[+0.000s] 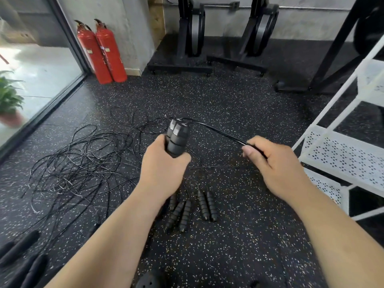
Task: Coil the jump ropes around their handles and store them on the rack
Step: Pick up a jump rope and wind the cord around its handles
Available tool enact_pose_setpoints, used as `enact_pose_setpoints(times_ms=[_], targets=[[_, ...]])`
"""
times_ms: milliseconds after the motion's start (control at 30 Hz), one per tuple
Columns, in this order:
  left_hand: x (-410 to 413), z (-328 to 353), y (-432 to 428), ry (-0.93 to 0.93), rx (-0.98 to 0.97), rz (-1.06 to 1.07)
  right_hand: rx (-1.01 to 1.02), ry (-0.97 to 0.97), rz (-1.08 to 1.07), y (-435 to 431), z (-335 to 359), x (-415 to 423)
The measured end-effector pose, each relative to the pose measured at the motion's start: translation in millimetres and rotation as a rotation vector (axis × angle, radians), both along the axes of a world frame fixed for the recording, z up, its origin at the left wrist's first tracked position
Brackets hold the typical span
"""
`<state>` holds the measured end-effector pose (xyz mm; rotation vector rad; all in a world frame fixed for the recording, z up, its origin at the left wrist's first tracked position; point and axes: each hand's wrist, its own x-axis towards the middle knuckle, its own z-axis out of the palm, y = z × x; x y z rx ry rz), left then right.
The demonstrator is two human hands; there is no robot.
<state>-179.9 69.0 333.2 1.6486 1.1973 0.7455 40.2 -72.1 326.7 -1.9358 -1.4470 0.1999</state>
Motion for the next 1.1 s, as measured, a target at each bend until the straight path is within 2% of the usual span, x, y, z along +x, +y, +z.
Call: enact_pose_setpoints(times_ms=[133, 267, 367, 433, 533, 667, 767, 833, 900, 1000, 1100], targets=[[8.7, -13.5, -12.1, -0.278, -0.365, -0.131, -0.081, -0.033, -0.045, 7.6, -12.4, -17.4], [17.2, -18.1, -33.1, -0.385, -0.541, -0.316, -0.203, -0.01, -0.037, 16.1, -30.2, -34.6], [23.5, -20.6, -42.3, -0.449, -0.648, -0.402, -0.351, -0.029, 0.052, 15.9, -34.2, -44.1], [26.8, -21.5, -43.9, -0.491, -0.684, -0.418, -0.394, -0.037, 0.086, 15.9, -33.7, -44.7], [28.9, -16.4, -39.1, -0.594, -0.726, -0.351, -0.328, 0.038, 0.099, 15.0, -33.5, -37.0], [15.4, 0.4, -6.6, -0.766, -0.672, -0.231, -0.325, -0.009, 0.08, 8.7, -24.1, -13.9], [0.0, 8.0, 16.6, -0.93, -0.58, -0.185, -0.223, -0.035, 0.033, 4.4, -16.1, -1.5], [-2.1, 7.7, 16.6, -0.924, -0.545, -0.207, -0.134, -0.018, -0.007, 3.1, -14.5, -2.4], [1.3, 4.5, 9.0, -0.886, -0.594, -0.209, -0.079, 0.016, -0.061, 3.2, -15.6, -6.0], [9.0, -1.0, -6.0, -0.76, -0.698, -0.248, -0.05, 0.046, -0.101, 6.5, -18.4, -14.2], [19.9, -6.7, -28.5, -0.657, -0.723, -0.369, -0.086, 0.02, -0.081, 12.8, -26.5, -28.6]])
